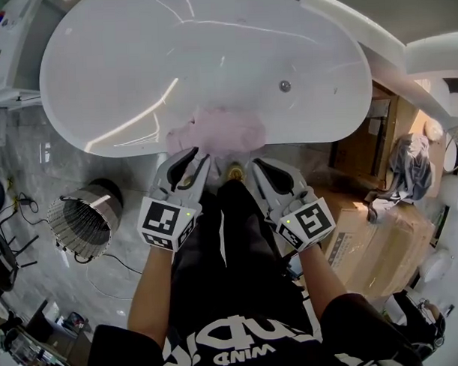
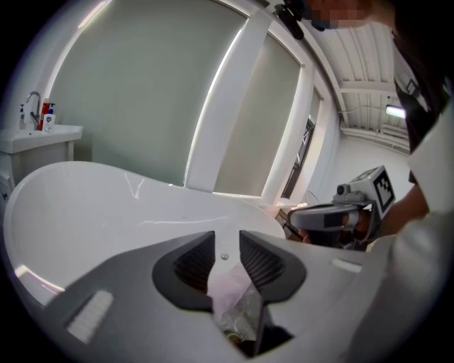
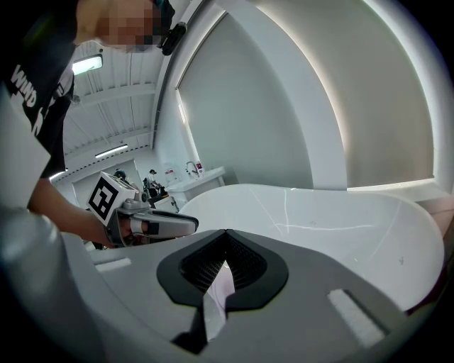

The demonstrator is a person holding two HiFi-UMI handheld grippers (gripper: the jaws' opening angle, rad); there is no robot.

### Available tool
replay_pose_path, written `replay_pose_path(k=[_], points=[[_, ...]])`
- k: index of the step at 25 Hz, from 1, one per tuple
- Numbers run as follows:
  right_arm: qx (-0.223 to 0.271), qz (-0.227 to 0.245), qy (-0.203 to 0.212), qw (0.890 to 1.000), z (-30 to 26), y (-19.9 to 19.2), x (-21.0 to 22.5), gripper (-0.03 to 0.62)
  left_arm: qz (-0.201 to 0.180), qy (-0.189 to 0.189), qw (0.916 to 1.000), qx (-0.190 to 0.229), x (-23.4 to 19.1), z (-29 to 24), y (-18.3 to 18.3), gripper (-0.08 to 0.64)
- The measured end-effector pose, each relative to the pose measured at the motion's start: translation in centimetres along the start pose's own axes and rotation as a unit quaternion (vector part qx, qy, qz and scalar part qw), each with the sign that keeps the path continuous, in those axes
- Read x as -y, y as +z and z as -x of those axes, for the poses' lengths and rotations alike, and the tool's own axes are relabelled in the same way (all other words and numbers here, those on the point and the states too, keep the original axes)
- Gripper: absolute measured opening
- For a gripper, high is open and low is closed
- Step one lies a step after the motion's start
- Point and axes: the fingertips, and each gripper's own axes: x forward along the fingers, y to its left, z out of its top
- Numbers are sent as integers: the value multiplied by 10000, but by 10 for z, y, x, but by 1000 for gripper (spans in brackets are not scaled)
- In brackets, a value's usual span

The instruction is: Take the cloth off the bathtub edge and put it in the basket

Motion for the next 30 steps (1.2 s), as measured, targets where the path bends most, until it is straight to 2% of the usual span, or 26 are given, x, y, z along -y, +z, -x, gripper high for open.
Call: replay_pose_path(k=[4, 7, 8, 12, 19, 25, 30], points=[[3, -27, -3, 10000, -1, 0, 2, 5, -59, -196, 9996, -207, 3, -9, -9, 138], [3, -55, 3, 10000, -3, 0, 4, 5, -159, -358, 9988, -301, 6, -17, -15, 272], [0, -65, 4, 10000, -4, 0, 4, 5, -145, -390, 9986, -313, 5, -20, -15, 288], [-16, -104, -6, 9999, -6, -2, 4, 5, -144, -392, 9983, -400, 1, -27, -19, 297], [-50, -182, -66, 9998, -9, -5, 8, 5, -551, -567, 9934, -828, -4, -43, -41, 296], [-121, -224, -37, 9997, -10, -10, 7, 5, -795, -616, 9874, -1224, -13, -65, -68, 301], [-130, -236, -17, 9996, -12, -12, 6, 5, -1073, -594, 9776, -1711, -22, -80, -99, 317]])
